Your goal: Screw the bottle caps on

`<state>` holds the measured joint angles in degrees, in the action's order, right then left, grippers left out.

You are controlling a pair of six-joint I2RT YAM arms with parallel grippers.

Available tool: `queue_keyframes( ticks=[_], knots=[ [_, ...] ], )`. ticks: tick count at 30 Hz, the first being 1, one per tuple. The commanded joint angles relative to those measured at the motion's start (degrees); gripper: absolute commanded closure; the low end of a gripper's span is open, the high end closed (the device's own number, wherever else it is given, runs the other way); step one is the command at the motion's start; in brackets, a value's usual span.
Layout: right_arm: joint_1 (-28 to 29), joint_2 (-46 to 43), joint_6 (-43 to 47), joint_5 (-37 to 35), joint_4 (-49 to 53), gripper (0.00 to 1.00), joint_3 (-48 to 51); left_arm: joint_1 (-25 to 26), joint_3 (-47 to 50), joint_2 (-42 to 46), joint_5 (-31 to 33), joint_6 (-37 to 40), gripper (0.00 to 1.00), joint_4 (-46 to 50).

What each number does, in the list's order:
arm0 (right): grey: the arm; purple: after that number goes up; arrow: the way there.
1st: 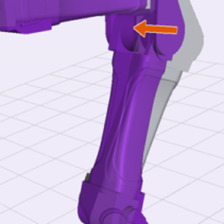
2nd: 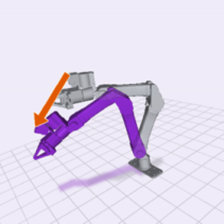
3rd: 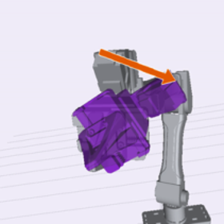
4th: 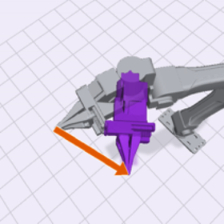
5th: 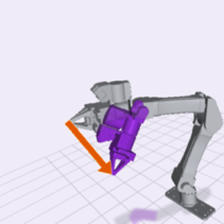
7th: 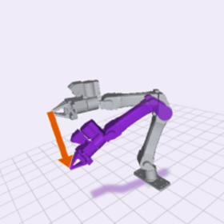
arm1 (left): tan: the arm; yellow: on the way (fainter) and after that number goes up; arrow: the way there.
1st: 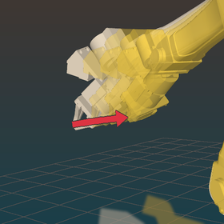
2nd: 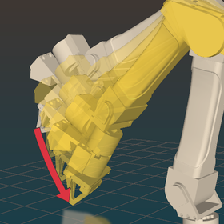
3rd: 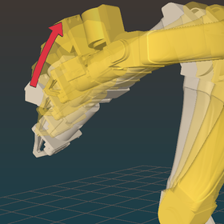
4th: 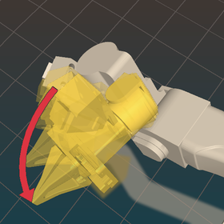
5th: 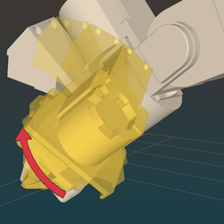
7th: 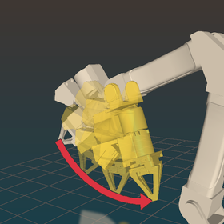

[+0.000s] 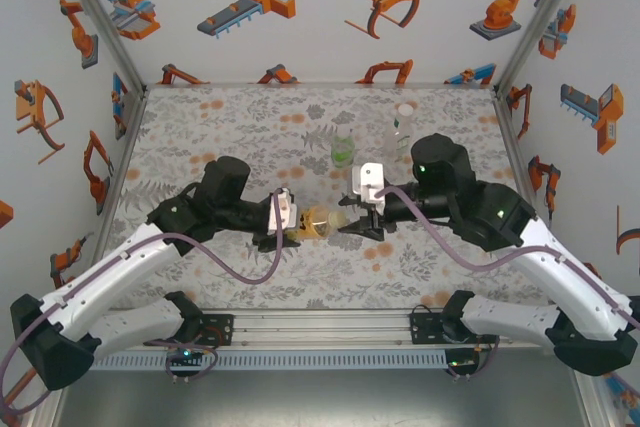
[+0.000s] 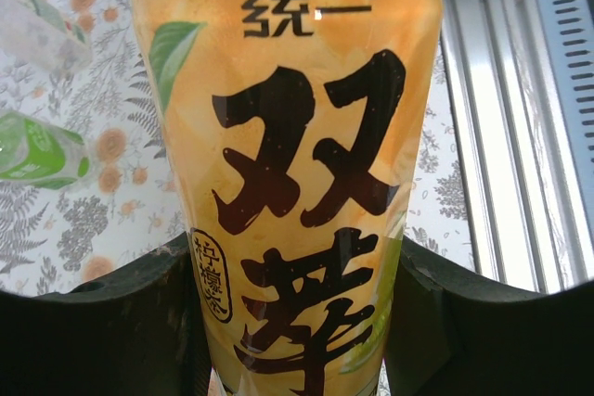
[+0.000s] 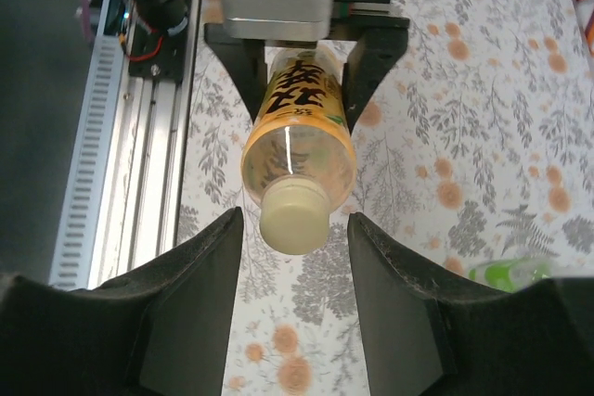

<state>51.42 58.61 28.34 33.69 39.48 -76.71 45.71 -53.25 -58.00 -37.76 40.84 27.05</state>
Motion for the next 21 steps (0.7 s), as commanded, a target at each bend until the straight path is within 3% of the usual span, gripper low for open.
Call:
queue_keyframes(
  ticks=[1,21],
  knots=[
    [0.08,0.21,9.99,4.62,1.83,0.53,-1.4,0.21,-2.2,-0.12,-4.03,1.87,1.0,2.13],
    [0.09,-1.87,10.47,4.84,-3.84,0.62,4.45,0.17,-2.19,0.9,-2.82,1.49,1.0,1.86]
  ],
)
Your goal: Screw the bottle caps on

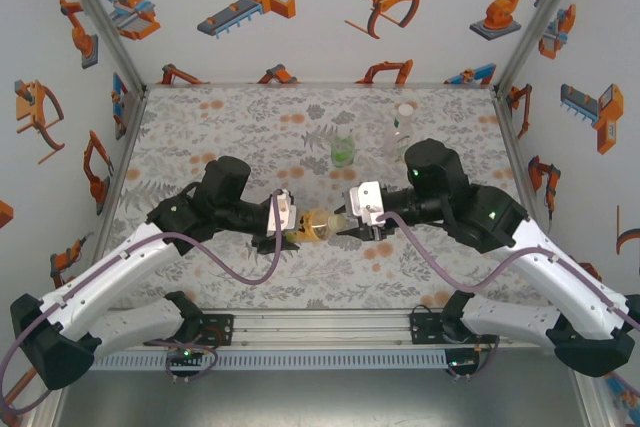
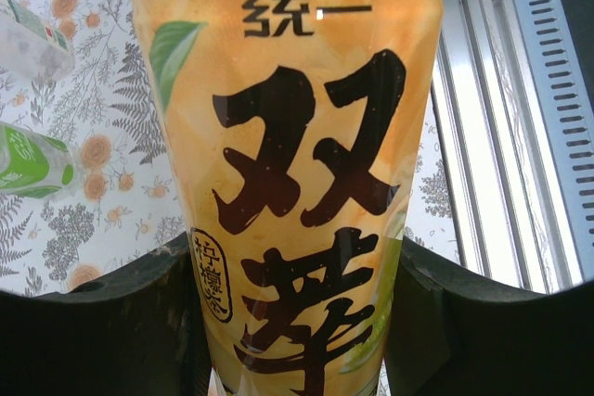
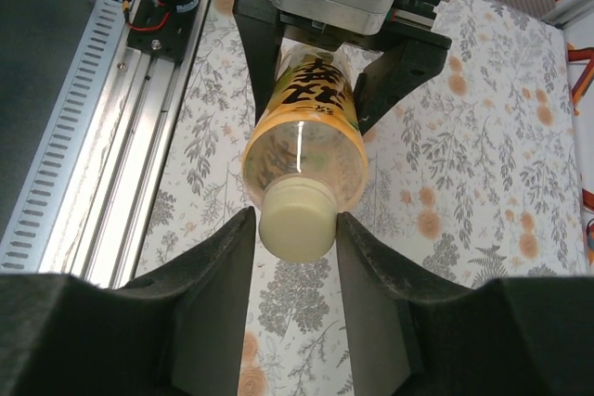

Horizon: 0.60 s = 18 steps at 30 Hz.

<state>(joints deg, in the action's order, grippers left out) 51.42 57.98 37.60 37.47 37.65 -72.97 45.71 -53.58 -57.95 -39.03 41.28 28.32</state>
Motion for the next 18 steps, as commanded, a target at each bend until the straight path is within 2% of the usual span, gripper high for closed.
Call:
queue_keyframes(
  ticks=[1,5,8,14,18],
  knots=[
    [0.04,-1.29,1.16,0.79,-2.15,0.64,0.83,0.17,-1.79,0.89,-1.52,1.08,1.0,0.6],
    [0.09,-1.85,-0.7,-0.62,-4.3,0.74,1.75,0.18,-1.7,1.07,-1.3,1.01,1.0,0.43],
    [0.04,-2.39,-5.51,-1.9,-7.57,0.81,3.12,0.21,-1.66,1.13,-0.37,0.87,1.0,0.23],
    [0.09,-3.21,-21.2,-6.09,-13.76,0.94,6.18,0.17,-1.37,1.76,2.76,0.34,1.0,-0.65],
    [0.09,-3.14,-33.95,-9.92,-17.38,1.0,7.53,0.18,-0.82,2.41,5.02,-0.28,1.0,-1.86]
  ],
)
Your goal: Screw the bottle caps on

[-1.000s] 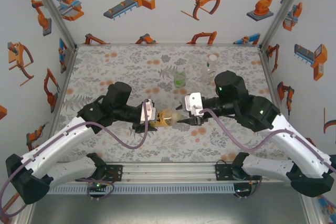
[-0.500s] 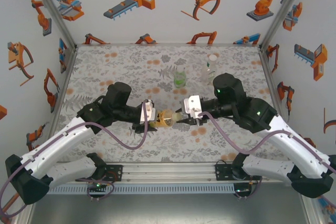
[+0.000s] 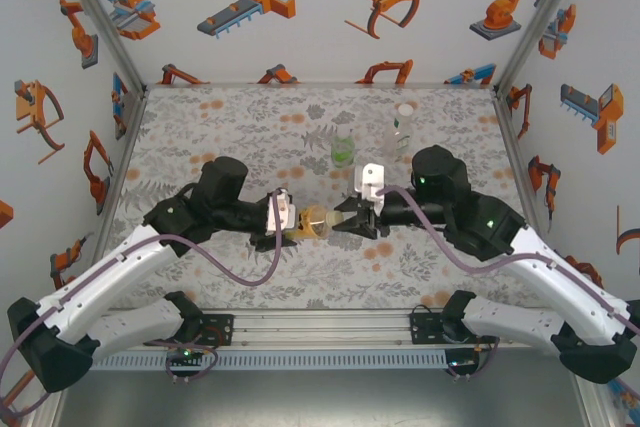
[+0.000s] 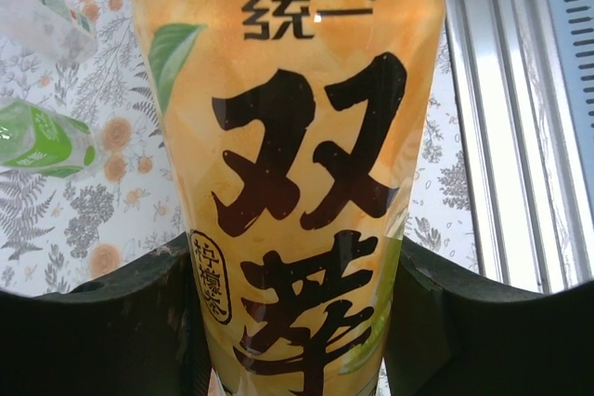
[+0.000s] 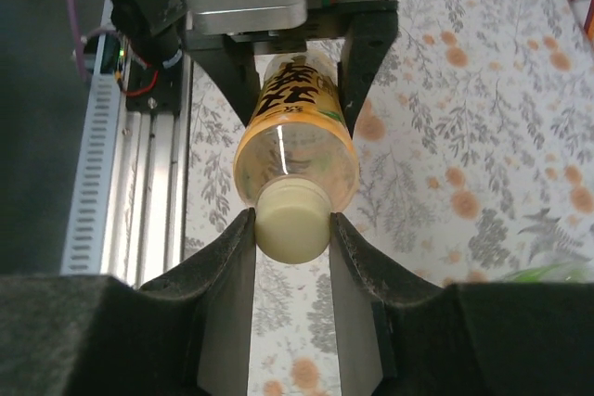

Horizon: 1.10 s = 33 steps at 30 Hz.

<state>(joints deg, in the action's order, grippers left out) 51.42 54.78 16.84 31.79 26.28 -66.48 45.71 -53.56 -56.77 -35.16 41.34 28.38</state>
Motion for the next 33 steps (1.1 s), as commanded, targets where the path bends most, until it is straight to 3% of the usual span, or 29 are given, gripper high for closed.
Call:
queue_keyframes(
  ticks=[1,7,16,23,30,33],
  knots=[
    [0.09,0.15,-16.9,-5.51,-6.96,1.0,1.17,0.18,-0.76,1.36,1.79,-0.46,1.0,-2.17],
    [0.04,0.77,-41.18,-13.37,-13.1,1.0,3.35,0.18,-0.01,2.01,5.95,-1.35,1.0,-3.93],
    [0.09,2.43,-71.88,-23.51,-12.77,1.0,5.56,0.17,0.48,2.54,8.6,-1.92,1.0,-5.0],
    [-0.06,4.25,-78.49,-23.79,-10.74,1.0,5.44,0.17,0.36,2.33,8.7,-2.06,1.0,-4.99],
    [-0.09,4.1,-76.89,-23.27,-10.08,1.0,4.46,0.21,0.3,2.13,8.55,-2.05,1.0,-5.0],
    [-0.09,4.49,-74.67,-23.09,-8.02,0.93,2.62,0.23,0.43,2.28,8.51,-2.06,1.0,-4.96]
  ],
)
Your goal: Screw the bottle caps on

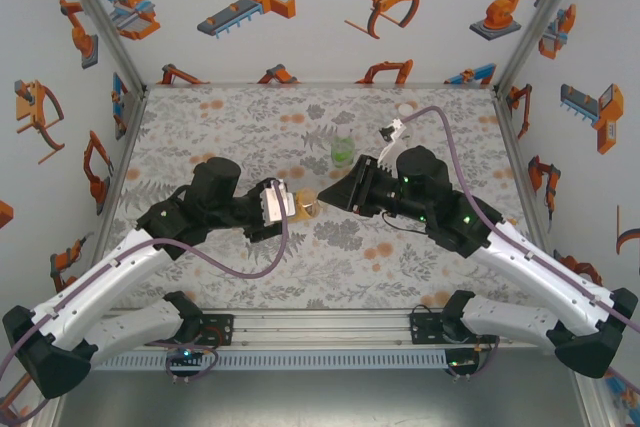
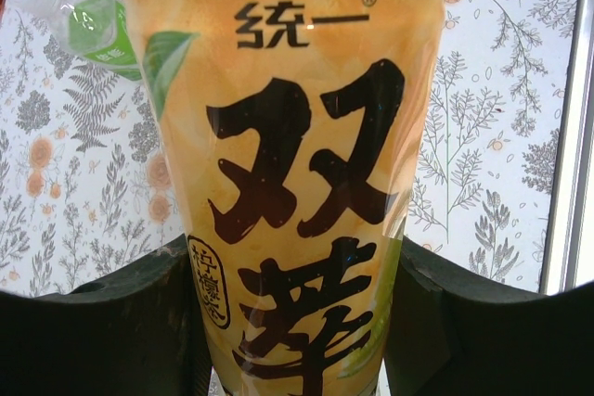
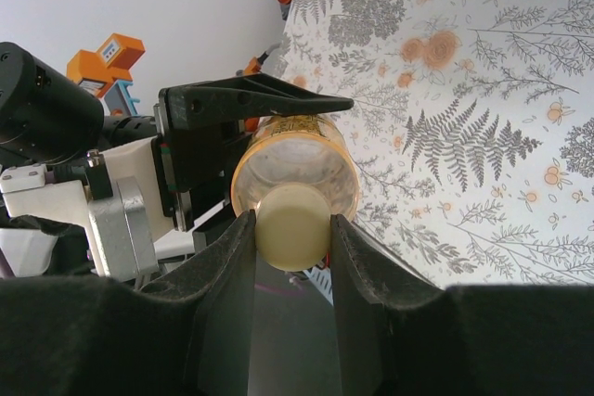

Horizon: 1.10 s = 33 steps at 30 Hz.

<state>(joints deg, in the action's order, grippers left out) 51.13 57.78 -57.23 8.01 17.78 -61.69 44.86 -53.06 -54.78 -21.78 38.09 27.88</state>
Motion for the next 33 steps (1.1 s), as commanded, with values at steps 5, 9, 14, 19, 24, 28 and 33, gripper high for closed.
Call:
queue_keyframes(
  ticks=[5,9,14,19,24,28,33],
  knots=[
    [0.19,0.92,4.75,0.62,1.97,0.67,-3.65,1.02,0.01,0.36,-4.68,1.29,1.0,-4.49],
    [0.19,-0.55,14.57,1.77,2.23,0.53,-4.27,1.02,-0.12,0.27,-4.93,1.23,1.0,-4.5],
    [0.2,-2.17,32.11,5.77,2.96,0.48,-4.6,1.02,-0.21,-0.02,-5.79,1.29,1.0,-4.26],
    [0.19,-4.68,56.67,15.15,3.75,0.45,-4.23,1.02,-0.29,-0.08,-7.97,1.88,1.0,-3.73],
    [0.19,-5.31,75.41,19.1,10.13,0.43,-6.62,1.05,-0.63,-0.89,-12.99,3.3,1.0,-2.0],
    [0.19,-3.45,84.54,22.01,17.56,0.43,-10.6,1.06,-1.34,-1.9,-14.4,3.88,1.0,-0.4],
    [0.28,-1.69,94.29,26.91,22.79,0.44,-13.3,1.07,-1.47,-2.17,-15.87,4.27,1.0,0.07]
  ],
)
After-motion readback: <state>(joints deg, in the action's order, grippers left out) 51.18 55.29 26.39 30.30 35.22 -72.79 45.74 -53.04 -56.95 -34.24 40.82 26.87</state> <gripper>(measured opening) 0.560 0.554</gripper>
